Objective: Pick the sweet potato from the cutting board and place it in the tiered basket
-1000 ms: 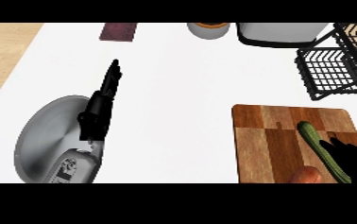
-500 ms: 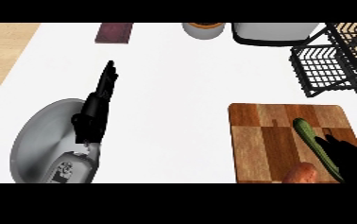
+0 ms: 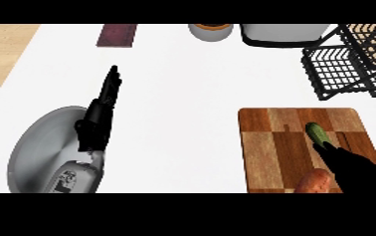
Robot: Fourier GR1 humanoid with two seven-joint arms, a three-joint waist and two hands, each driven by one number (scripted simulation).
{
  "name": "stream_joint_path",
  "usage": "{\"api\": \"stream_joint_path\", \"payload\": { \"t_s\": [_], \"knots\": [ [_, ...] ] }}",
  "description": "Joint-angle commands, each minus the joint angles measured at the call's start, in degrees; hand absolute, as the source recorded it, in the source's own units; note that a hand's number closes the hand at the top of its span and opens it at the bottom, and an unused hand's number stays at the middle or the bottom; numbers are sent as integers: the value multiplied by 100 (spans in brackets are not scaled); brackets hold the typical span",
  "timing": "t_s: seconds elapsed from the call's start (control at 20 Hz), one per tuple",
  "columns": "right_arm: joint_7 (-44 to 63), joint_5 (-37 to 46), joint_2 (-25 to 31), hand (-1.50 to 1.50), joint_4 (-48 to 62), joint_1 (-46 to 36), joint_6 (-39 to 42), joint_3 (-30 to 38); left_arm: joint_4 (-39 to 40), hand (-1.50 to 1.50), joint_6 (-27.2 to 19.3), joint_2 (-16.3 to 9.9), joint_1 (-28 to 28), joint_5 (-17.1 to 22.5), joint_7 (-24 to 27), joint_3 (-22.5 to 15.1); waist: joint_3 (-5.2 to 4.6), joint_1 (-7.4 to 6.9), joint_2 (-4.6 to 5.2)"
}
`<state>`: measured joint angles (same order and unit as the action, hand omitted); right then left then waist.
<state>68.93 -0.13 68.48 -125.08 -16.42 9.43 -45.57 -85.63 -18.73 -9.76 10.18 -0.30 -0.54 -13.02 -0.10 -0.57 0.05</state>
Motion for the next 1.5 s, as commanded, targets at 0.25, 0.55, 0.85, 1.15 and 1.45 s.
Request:
{"api": "stream_joint_path", "payload": {
  "t_s": [0.25,0.55,0.85,1.15,1.45],
  "knots": [
    [1171,84,-891,-150,610,-342,414,-55,39,0,44,96,-69,-98,163,3,-2,-18,10],
    [1120,460,-1142,-150,714,47,225,-318,-436,0,50,3,-103,-179,-368,-10,5,29,-17],
    [1253,353,-1359,-150,849,-147,522,-197,-1,0,-3,220,-17,-271,-38,3,-2,75,-3],
    [966,784,-1714,-150,1412,10,337,-223,-178,0,119,162,122,-184,-257,162,4,62,-4],
    [609,1124,-1513,-150,1103,684,262,-213,-445,0,227,34,-85,-226,-405,229,7,98,-28]
  ]
}}
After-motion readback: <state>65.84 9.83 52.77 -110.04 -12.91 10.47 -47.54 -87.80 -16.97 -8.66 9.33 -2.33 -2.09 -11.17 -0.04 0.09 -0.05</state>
